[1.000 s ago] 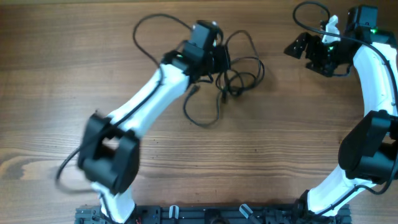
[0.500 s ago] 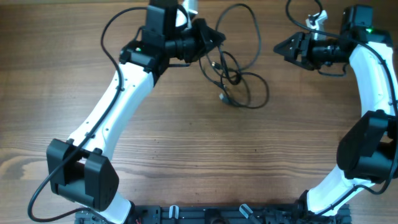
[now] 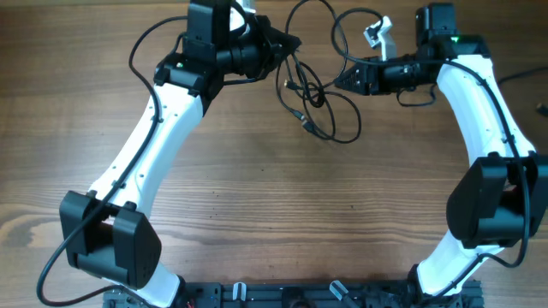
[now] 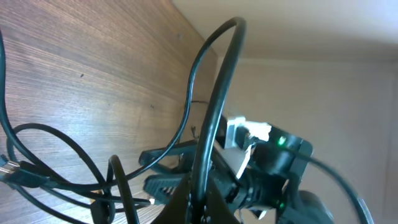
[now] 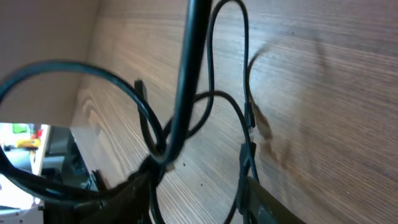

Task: Untangle cables

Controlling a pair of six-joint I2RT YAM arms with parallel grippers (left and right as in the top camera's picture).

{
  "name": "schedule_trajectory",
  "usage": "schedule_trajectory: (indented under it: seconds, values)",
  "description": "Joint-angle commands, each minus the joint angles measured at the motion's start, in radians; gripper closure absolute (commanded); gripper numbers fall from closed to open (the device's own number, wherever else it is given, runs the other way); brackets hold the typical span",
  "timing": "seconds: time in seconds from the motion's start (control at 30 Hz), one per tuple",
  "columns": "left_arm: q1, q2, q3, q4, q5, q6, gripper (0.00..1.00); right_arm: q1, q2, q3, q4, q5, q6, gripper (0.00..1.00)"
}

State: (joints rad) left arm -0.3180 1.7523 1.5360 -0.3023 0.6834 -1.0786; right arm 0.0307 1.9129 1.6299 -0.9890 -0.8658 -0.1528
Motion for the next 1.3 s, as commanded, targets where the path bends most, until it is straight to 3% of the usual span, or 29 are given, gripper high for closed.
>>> schedule_trajectory:
  seconds: [0.0, 0.37, 0.43, 0.5, 0.57, 0.8, 0.97, 1.1, 1.27]
  values:
    - [0.031, 0.0, 0.003, 0.03, 0.035, -0.037, 0.96, 0.031, -0.031, -0.009, -0.018, 0.019, -0.058, 0.55]
    - [0.035, 0.0, 0.003, 0.037, 0.0, -0.032, 0.96, 0.073, -0.031, -0.009, -0.018, 0.019, -0.058, 0.62]
    - [0.035, 0.0, 0.003, 0.037, 0.0, -0.029, 0.96, 0.073, -0.031, -0.009, -0.008, 0.015, -0.055, 0.54]
    - [0.035, 0.0, 0.003, 0.037, 0.0, -0.029, 0.96, 0.068, -0.032, -0.009, 0.032, -0.053, -0.035, 0.34]
    - [0.035, 0.0, 0.003, 0.037, -0.004, -0.029, 0.96, 0.063, -0.032, -0.009, 0.094, -0.087, 0.04, 0.33]
    - [0.035, 0.0, 0.003, 0.037, -0.004, -0.029, 0.96, 0.1, -0.026, -0.009, 0.029, 0.037, -0.005, 0.6]
    - [0.033, 0.0, 0.003, 0.006, -0.031, 0.001, 0.96, 0.106, -0.021, -0.009, 0.021, 0.023, 0.007, 0.93]
    - [0.016, 0.0, 0.003, -0.242, -0.402, 0.171, 0.96, 0.097, -0.055, 0.024, 0.035, -0.097, 0.045, 0.96]
    - [0.019, 0.0, 0.003, -0.393, -0.65, 0.265, 0.96, 0.035, -0.187, 0.038, 0.047, -0.144, 0.138, 0.96]
